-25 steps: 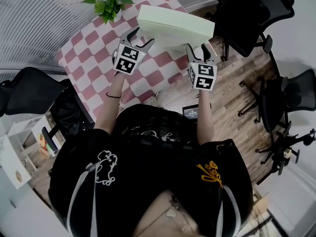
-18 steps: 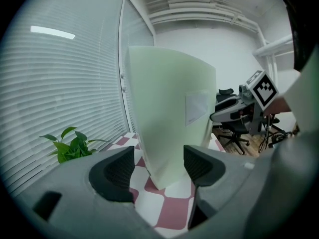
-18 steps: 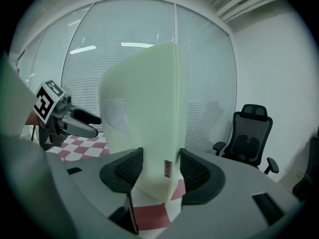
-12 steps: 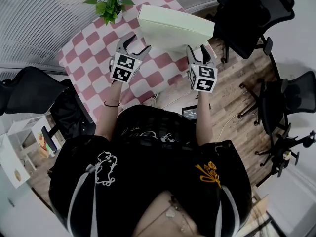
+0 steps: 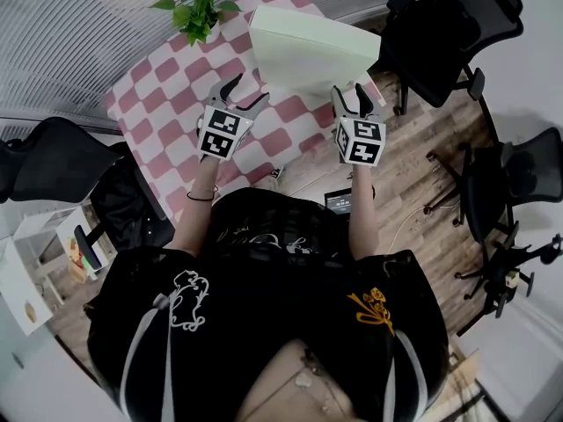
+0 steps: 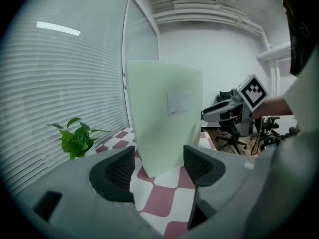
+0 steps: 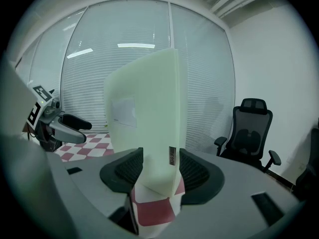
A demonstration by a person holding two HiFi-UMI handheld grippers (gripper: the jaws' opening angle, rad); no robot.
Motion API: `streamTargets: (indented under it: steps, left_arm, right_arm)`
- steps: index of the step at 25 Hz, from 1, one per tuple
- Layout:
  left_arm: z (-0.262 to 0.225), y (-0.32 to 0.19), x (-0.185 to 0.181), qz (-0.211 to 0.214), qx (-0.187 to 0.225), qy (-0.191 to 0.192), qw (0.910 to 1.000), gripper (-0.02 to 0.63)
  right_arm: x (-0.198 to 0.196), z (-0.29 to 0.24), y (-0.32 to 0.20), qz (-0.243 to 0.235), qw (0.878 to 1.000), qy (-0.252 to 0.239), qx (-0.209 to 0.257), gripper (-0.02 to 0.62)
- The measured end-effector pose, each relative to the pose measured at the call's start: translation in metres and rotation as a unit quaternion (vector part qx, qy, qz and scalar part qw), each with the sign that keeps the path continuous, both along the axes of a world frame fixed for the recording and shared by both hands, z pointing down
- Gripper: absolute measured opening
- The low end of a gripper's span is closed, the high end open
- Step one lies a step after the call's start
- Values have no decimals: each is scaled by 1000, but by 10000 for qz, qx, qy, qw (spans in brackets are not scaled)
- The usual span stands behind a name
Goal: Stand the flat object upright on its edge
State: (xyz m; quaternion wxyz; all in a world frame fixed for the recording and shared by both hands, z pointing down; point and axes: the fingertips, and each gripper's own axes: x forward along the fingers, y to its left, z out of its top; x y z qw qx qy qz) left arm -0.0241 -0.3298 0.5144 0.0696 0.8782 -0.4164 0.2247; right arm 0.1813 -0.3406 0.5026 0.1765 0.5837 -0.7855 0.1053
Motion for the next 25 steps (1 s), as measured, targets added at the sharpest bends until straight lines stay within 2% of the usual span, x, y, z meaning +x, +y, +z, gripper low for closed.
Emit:
streamTargets:
  steps: [6,13,19,25]
  left_arm:
    - [-12,11,7,8,-5,286,9996,296]
    - [-21,36,19,98,84,383,9992,242]
    - [-28,70,32,187,106,417,9989,170]
    - [-30,115,46,234,111,448,9987,133]
  right_arm:
    - [-4,-3,17,-71,9999,-136,-24,225]
    - [-15,-6,55,-285,9992,-255,-62,203]
    - [-27,-20,93,-548,9977,-392,58,155]
    - [-34,-30,133,-790,9957,-450,167,100]
